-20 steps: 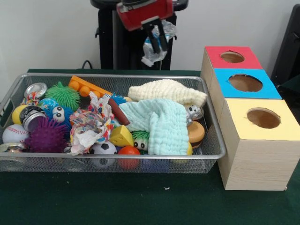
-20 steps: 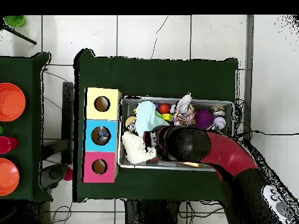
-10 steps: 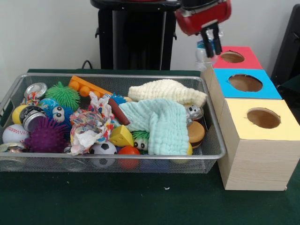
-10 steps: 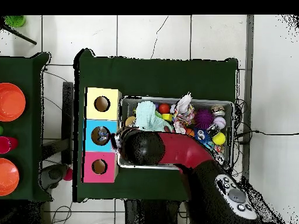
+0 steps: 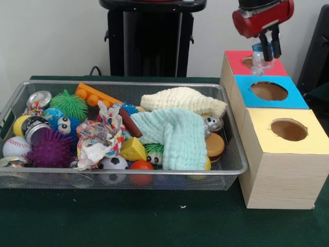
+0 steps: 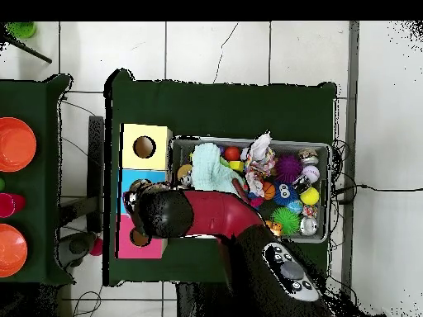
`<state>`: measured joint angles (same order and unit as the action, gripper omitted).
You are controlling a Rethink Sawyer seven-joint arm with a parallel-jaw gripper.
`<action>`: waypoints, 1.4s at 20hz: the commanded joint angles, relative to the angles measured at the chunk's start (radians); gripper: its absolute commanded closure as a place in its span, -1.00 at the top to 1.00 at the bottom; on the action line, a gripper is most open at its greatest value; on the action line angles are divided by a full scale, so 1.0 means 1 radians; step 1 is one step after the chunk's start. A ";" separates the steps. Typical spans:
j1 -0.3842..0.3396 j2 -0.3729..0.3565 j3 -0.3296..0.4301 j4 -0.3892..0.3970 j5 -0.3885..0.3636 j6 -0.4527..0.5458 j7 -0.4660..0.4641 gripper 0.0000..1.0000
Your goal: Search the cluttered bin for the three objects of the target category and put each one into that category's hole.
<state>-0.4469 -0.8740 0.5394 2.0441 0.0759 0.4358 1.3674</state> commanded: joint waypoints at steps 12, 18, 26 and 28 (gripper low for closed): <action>0.029 0.049 -0.105 0.051 0.067 -0.058 0.246 -1.00; 0.018 0.054 -0.085 0.063 0.087 -0.093 0.245 -1.00; -0.007 0.061 -0.011 0.086 0.144 -0.164 0.266 -1.00; -0.010 0.060 -0.002 0.092 0.153 -0.174 0.262 -1.00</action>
<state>-0.4286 -0.8386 0.4750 2.0828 0.1599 0.3179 1.3674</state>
